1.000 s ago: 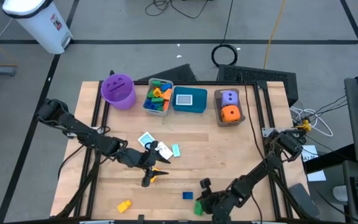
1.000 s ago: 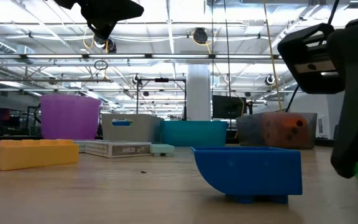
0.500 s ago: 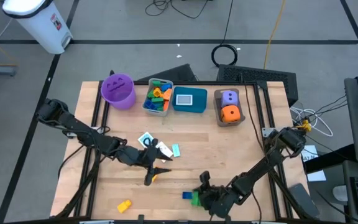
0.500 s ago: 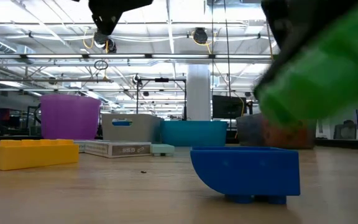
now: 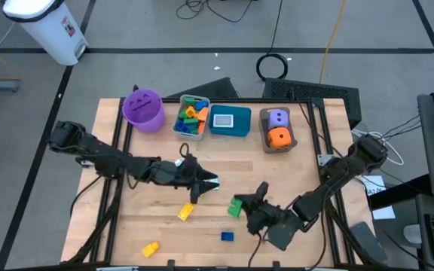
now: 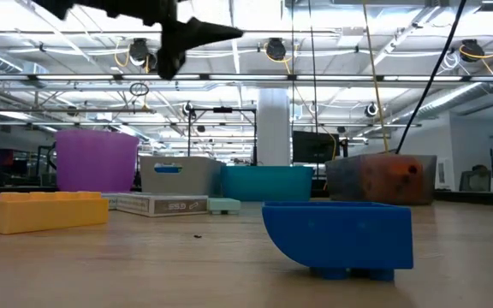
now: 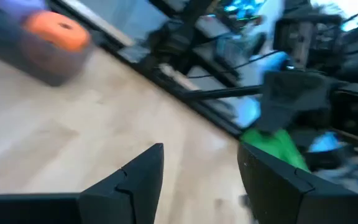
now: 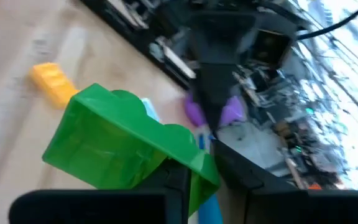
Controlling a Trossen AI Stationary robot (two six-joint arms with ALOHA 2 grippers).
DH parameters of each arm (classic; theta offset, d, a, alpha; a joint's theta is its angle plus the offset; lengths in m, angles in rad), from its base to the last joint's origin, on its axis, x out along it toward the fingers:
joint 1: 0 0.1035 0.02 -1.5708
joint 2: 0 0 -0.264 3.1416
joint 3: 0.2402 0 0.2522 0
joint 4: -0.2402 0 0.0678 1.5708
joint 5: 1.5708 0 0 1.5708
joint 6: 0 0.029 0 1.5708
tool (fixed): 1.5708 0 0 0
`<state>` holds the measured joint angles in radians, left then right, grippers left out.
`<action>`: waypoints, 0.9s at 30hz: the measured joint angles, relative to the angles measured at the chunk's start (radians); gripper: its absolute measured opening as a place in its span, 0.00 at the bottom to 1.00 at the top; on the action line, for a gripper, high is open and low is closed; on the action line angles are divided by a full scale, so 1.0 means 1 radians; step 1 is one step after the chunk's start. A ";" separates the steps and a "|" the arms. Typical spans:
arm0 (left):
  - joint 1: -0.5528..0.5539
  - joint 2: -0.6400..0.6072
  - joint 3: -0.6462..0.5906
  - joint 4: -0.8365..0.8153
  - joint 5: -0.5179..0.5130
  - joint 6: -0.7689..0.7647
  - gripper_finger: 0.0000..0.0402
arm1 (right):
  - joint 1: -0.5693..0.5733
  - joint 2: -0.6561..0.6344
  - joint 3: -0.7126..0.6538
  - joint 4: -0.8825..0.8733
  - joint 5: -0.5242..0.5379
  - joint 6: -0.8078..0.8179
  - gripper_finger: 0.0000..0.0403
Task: Pick & Place Toys
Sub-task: Put the green game piece into the gray bin
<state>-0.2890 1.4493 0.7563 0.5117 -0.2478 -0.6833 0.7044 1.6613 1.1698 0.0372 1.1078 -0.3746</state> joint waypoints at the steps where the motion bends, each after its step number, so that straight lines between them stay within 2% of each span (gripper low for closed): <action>1: 0.013 0.019 0.000 0.038 0.041 -0.011 0.53 | -0.006 -0.006 0.000 0.000 0.013 -0.010 0.11; 8: 0.069 0.162 0.000 0.288 0.278 -0.062 0.53 | -0.048 -0.014 0.000 -0.005 0.022 -0.035 0.09; 15: 0.097 0.279 0.006 0.482 0.409 -0.148 0.53 | -0.065 -0.014 0.000 -0.004 0.023 -0.052 0.10; 24: 0.098 0.379 0.133 0.488 0.557 -0.178 0.53 | -0.065 -0.016 0.001 0.000 0.019 -0.064 0.10; 27: 0.098 0.396 0.166 0.482 0.571 -0.184 0.53 | -0.069 -0.014 0.002 0.004 0.021 -0.065 0.10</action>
<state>-0.1907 1.8449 0.9228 0.9939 0.3231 -0.8674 0.6350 1.6470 1.1721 0.0414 1.1287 -0.4393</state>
